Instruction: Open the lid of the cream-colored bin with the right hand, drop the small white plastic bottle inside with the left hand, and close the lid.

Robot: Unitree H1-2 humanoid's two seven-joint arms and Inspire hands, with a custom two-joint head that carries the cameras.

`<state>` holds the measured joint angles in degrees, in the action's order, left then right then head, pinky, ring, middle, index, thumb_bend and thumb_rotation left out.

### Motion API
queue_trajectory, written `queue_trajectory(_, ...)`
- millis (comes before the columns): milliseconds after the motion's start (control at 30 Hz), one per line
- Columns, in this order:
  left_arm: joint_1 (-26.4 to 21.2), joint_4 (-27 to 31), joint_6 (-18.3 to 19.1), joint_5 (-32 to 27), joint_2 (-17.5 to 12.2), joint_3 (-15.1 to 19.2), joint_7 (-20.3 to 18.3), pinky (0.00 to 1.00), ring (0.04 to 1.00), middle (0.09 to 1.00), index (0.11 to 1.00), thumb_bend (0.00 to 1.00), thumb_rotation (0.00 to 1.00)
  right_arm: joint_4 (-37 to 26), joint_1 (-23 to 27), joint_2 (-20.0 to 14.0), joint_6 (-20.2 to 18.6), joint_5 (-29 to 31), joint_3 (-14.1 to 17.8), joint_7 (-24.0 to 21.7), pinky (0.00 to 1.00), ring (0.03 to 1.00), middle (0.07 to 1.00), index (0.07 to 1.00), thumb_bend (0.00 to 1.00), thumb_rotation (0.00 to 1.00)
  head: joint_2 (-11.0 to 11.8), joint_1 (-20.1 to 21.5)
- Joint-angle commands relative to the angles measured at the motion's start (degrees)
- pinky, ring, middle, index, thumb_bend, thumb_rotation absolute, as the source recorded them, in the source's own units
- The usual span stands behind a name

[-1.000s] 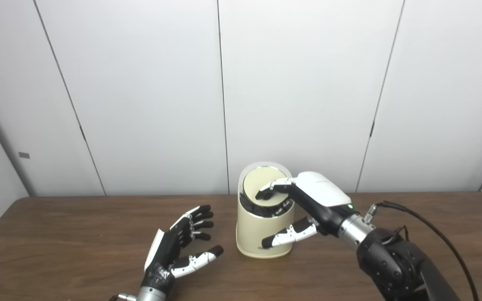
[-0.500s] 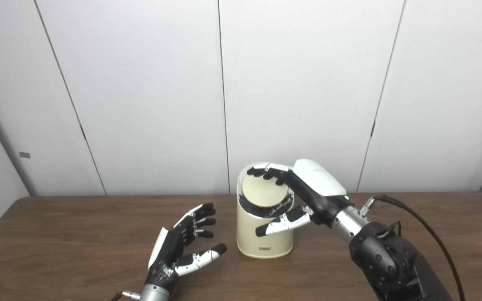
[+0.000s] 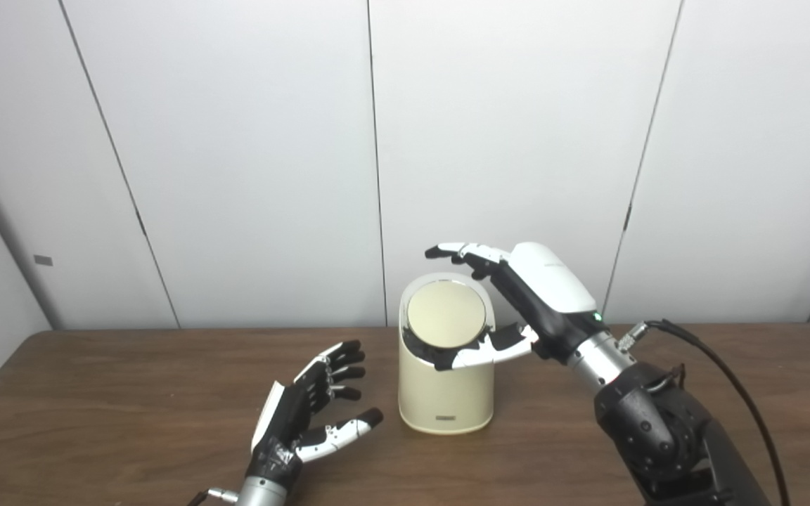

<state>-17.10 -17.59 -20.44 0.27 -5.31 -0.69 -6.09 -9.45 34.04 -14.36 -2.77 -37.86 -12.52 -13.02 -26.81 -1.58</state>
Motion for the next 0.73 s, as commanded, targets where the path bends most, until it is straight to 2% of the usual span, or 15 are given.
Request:
queue_trajectory(0,-1.43,0.29,-1.96,0.62,0.16,0.00,0.83,0.66,0.777,0.825,0.853,0.73,0.17,-2.28,2.49,-0.67,0.23,0.14,1.67,1.70,0.68,0.819,0.848,0.838,0.71,0.34,-0.03,-0.06)
queue_trajectory(67,-1.42,0.09,-2.34,0.45,0.07,0.02,0.76,0.67,0.778,0.826,0.854,0.72,0.16,-2.46,1.78,-0.91,-0.32,1.05,3.02,1.66,0.70,0.844,0.871,0.853,0.70,0.34,0.20,-0.05)
queue_trajectory(200,-1.36,0.00,-2.49,0.20,-0.11,0.23,0.76,0.67,0.778,0.823,0.848,0.73,0.17,-2.62,-0.40,-0.44,-0.52,3.82,6.20,2.84,0.69,0.832,0.868,0.850,0.72,0.35,0.06,0.35)
queue_trajectory(267,-1.20,0.58,-2.06,0.40,-0.22,0.31,0.90,0.66,0.770,0.817,0.844,0.73,0.17,-2.50,-2.40,0.68,-1.99,6.27,8.23,3.58,0.64,0.804,0.859,0.846,0.71,0.33,0.04,0.45)
queue_trajectory(400,-1.16,0.50,-2.27,-0.61,-0.43,0.54,0.42,0.66,0.764,0.814,0.842,0.73,0.16,-0.41,-6.43,2.61,-3.16,12.13,11.82,5.43,0.65,0.790,0.848,0.831,0.71,0.30,0.05,0.65)
queue_trajectory(600,-1.51,-0.37,-3.01,-0.79,-0.59,0.78,0.38,0.65,0.753,0.806,0.840,0.73,0.15,2.18,-11.38,5.44,-5.19,23.03,16.73,6.31,0.72,0.831,0.879,0.877,0.64,0.29,0.30,1.23)
queue_trajectory(700,-1.43,0.00,-2.56,-0.76,-0.36,0.88,0.47,0.65,0.757,0.808,0.844,0.74,0.17,4.16,-13.01,6.76,-4.11,27.10,18.20,7.30,0.77,0.843,0.885,0.897,0.62,0.28,0.26,1.31)
